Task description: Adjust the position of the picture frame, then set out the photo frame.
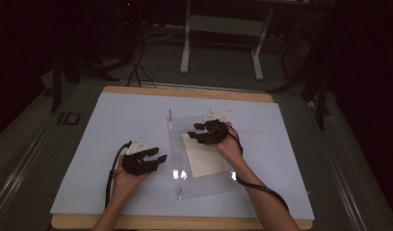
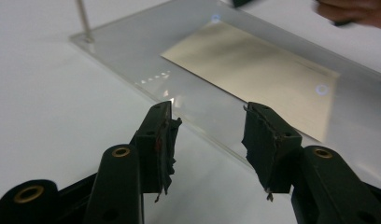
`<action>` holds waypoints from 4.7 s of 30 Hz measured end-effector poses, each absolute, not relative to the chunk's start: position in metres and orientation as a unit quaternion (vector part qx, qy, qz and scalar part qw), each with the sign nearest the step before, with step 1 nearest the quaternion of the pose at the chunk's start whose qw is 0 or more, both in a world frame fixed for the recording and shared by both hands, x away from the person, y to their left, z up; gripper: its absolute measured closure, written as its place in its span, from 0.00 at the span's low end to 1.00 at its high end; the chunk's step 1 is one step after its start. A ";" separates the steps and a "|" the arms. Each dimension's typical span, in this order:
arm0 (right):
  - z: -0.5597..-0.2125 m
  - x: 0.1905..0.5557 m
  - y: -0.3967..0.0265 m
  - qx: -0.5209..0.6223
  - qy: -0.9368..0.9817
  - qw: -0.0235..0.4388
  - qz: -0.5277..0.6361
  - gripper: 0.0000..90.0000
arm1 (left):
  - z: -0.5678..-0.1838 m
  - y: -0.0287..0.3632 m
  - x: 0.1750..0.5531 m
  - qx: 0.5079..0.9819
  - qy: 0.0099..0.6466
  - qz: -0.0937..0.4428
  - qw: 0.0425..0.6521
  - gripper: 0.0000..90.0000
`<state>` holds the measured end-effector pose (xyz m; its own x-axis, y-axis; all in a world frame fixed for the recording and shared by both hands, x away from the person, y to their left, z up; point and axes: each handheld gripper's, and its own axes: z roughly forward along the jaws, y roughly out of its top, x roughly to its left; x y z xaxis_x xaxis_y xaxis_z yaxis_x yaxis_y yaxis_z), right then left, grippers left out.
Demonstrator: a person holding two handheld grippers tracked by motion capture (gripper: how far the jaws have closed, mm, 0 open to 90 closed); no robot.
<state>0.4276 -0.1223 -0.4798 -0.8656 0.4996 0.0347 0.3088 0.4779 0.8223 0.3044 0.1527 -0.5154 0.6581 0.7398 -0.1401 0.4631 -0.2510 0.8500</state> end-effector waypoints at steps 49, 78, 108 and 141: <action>-0.519 0.521 -0.005 0.332 0.848 0.127 0.393 0.94 | -0.531 0.112 0.233 0.855 0.237 0.093 0.452 0.57; -0.492 0.522 -0.028 0.364 0.830 0.205 0.369 0.92 | -0.501 0.123 0.237 0.808 0.297 0.154 0.485 0.94; -0.517 0.450 -0.193 0.505 0.755 0.209 0.361 0.95 | -0.538 0.198 0.445 0.717 0.543 0.123 0.419 0.90; -0.522 0.450 -0.200 0.498 0.756 0.187 0.382 0.88 | -0.526 0.213 0.416 0.704 0.508 0.185 0.461 0.57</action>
<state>0.4497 -0.2003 -0.5217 -0.4340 0.8956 0.0975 0.6096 0.2123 0.7638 0.4162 0.2126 -0.5256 0.4148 0.8860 -0.2073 0.5441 -0.0589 0.8370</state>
